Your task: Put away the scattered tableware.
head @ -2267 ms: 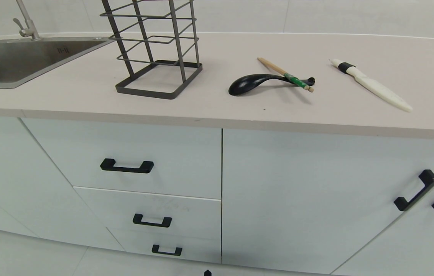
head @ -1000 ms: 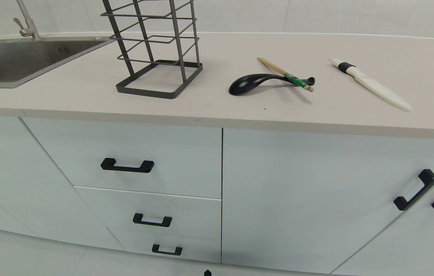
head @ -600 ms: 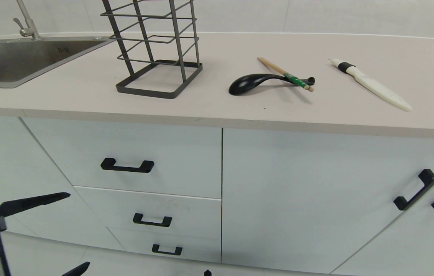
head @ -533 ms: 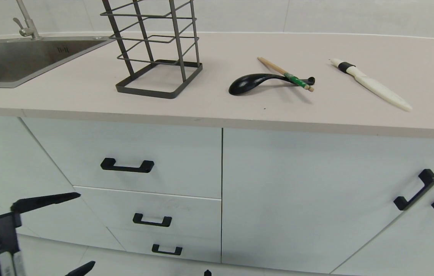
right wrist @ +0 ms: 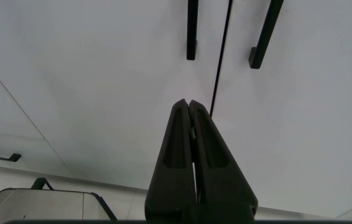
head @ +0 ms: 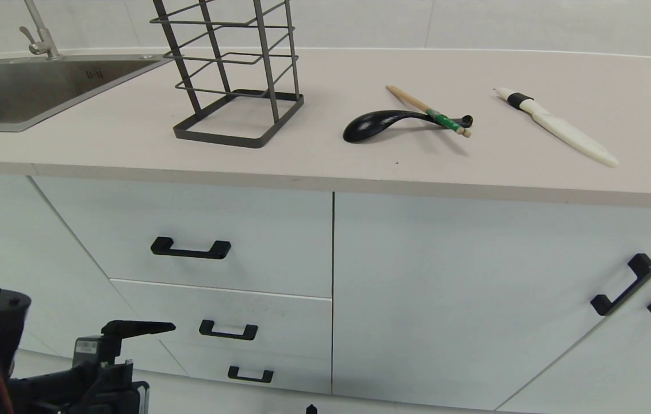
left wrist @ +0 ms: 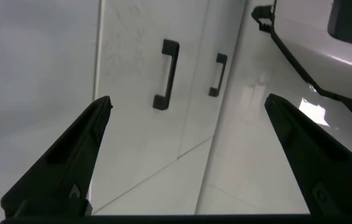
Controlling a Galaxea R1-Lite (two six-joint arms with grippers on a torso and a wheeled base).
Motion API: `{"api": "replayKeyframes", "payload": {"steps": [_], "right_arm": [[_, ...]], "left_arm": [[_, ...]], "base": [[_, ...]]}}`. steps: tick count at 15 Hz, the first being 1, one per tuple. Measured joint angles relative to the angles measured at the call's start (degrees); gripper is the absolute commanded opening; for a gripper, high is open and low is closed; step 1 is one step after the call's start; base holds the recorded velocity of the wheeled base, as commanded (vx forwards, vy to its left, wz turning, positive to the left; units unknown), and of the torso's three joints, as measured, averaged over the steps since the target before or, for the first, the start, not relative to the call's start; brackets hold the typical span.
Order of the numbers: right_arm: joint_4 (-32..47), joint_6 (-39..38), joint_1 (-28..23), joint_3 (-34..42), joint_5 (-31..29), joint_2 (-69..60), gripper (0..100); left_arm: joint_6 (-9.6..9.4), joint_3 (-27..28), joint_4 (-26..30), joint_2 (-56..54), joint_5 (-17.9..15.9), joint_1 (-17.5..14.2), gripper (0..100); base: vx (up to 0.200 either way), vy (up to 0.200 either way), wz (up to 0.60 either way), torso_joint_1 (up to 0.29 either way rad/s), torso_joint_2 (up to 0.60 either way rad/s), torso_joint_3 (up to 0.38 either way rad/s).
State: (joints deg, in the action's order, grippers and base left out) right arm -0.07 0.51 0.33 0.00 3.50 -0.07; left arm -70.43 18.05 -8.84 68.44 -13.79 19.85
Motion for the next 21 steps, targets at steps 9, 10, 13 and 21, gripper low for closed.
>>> {"api": "replayKeyframes", "payload": {"steps": [9, 10, 13, 21], "right_arm": [[0.0, 0.0, 0.0, 0.0, 0.0, 0.0, 0], [0.0, 0.0, 0.0, 0.0, 0.0, 0.0, 0], [0.0, 0.0, 0.0, 0.0, 0.0, 0.0, 0], [0.0, 0.0, 0.0, 0.0, 0.0, 0.0, 0]], "left_arm": [[0.71, -6.8, -15.9, 12.4, 5.8, -1.4, 100], [0.74, -6.9, -17.6, 14.4, 5.8, -1.1, 100], [0.74, -8.1, -22.2, 20.4, 5.8, -0.5, 100], [1.6, -12.7, -45.0, 35.2, 6.3, 0.5, 100]], "base": [[0.0, 0.0, 0.0, 0.0, 0.0, 0.0], [0.0, 0.0, 0.0, 0.0, 0.0, 0.0], [0.0, 0.0, 0.0, 0.0, 0.0, 0.0], [0.0, 0.0, 0.0, 0.0, 0.0, 0.0]]}}
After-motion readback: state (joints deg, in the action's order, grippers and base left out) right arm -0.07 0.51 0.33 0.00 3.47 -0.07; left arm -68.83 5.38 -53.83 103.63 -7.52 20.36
